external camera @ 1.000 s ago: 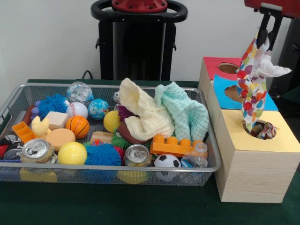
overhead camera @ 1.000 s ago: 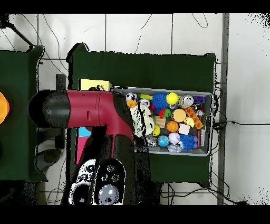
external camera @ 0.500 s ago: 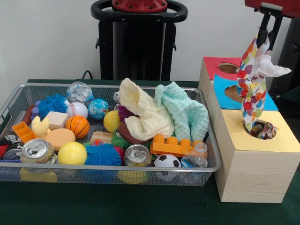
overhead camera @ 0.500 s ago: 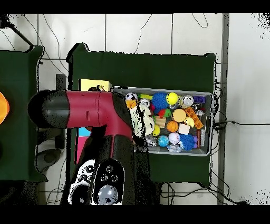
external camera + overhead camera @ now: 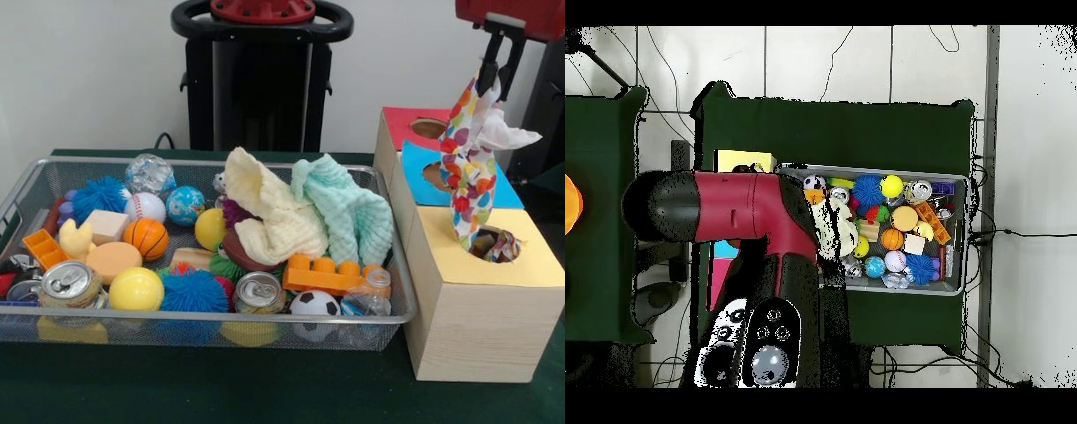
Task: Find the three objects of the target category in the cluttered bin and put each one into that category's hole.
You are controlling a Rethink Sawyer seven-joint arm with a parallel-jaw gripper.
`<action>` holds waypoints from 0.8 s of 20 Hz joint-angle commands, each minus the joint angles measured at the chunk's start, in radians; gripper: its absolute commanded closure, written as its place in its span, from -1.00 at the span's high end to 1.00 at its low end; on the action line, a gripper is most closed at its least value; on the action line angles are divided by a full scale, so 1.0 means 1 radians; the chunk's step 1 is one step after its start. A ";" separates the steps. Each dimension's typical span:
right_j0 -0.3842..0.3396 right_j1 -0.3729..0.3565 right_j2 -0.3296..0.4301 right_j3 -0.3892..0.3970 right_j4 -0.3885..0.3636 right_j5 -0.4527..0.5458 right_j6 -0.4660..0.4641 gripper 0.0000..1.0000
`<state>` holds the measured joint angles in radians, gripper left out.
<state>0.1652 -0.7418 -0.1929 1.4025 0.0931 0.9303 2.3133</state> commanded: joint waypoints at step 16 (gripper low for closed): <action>0.015 0.081 0.040 0.101 0.055 0.016 0.198 -1.00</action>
<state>0.1724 -0.7009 -0.1928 1.4022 0.1085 0.9301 2.3133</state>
